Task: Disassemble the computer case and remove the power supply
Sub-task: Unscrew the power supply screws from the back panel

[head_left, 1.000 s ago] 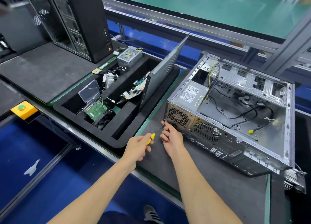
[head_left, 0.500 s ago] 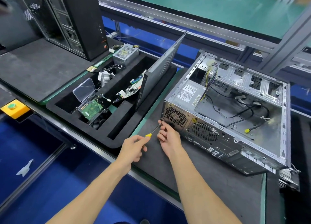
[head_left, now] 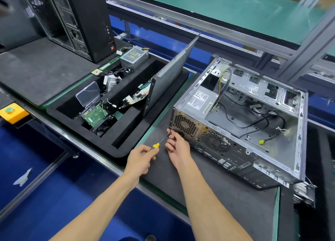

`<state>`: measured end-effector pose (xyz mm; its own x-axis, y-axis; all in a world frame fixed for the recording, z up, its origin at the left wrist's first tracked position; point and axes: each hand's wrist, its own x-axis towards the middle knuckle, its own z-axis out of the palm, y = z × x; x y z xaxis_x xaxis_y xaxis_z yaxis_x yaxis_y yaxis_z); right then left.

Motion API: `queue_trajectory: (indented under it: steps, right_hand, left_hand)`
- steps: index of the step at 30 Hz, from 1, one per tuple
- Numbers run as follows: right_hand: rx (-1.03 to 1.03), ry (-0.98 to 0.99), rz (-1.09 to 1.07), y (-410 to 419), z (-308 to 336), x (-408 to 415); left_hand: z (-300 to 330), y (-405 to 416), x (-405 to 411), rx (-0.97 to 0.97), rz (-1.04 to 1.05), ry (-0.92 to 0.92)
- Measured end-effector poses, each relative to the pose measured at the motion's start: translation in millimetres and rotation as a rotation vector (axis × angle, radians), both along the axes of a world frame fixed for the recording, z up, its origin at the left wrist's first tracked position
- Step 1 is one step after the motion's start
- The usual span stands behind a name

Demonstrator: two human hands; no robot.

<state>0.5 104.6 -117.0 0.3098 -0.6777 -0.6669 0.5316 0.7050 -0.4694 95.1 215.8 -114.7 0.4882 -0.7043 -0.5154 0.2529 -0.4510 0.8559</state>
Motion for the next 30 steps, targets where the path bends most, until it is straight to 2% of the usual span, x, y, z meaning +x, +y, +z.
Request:
queue_trajectory:
  steps: [7, 16, 21, 23, 26, 30]
  right_hand:
    - [-0.019, 0.015, -0.001, 1.6, -4.0, 0.0]
    - [-0.01, -0.005, -0.005, 0.3, -2.8, -0.9]
    - [0.01, -0.019, 0.013, -0.8, -2.3, -1.0]
    - [0.017, -0.014, 0.016, -1.3, -1.7, -0.8]
    - [0.021, -0.002, 0.006, -2.1, -1.7, -0.1]
    - [0.018, 0.008, -0.006, -0.9, -0.8, 0.7]
  left_hand:
    - [3.6, -5.7, 3.3, 0.162, -0.121, 0.099]
    - [5.8, -1.0, 2.1, -0.009, 0.001, 0.019]
    - [11.2, -7.7, 12.1, 0.098, -0.079, 0.197]
    - [10.8, -11.3, 14.1, 0.13, -0.104, 0.216]
    - [6.3, -10.1, 10.3, 0.084, -0.152, 0.068]
    - [1.7, -2.9, 7.1, -0.025, -0.152, -0.407]
